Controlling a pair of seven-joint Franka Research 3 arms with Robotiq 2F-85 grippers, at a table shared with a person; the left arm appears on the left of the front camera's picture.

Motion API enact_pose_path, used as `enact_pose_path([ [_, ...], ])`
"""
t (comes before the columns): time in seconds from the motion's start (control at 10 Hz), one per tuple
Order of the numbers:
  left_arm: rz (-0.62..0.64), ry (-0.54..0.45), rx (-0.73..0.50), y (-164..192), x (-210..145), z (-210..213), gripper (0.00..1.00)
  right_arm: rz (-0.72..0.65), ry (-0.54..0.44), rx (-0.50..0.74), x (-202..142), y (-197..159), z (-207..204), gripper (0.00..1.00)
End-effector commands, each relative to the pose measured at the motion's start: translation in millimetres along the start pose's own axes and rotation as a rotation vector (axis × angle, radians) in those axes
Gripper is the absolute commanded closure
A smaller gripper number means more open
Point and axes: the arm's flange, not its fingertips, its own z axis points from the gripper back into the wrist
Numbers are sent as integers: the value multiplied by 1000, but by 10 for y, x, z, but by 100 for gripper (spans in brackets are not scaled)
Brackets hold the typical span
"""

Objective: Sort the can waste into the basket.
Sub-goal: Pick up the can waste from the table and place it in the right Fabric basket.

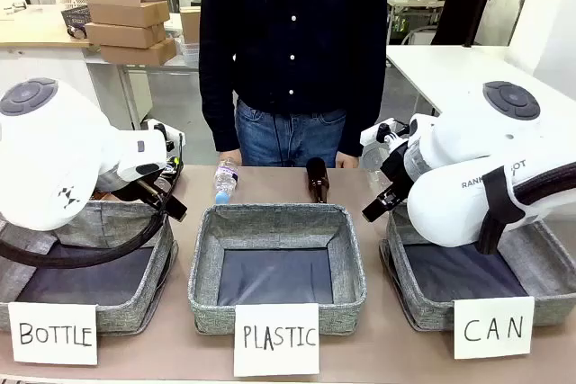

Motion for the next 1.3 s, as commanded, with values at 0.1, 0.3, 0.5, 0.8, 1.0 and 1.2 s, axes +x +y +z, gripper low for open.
enact_pose_path([
  [0.1,0,0,0,0,0,1,0,0,0,0,1,0,0,0],
  [0.3,0,0,0,0,0,1,0,0,0,0,1,0,0,0],
  [0.5,0,0,0,0,0,1,0,0,0,0,1,0,0,0],
  [0.8,0,0,0,0,0,1,0,0,0,0,1,0,0,0],
  [1.0,5,7,10,-108,186,532,0,-86,-9,10,124,-106,525,0],
  [1.2,-66,-67,3,-545,154,1805,0,-120,-50,49,86,-107,1752,0],
])
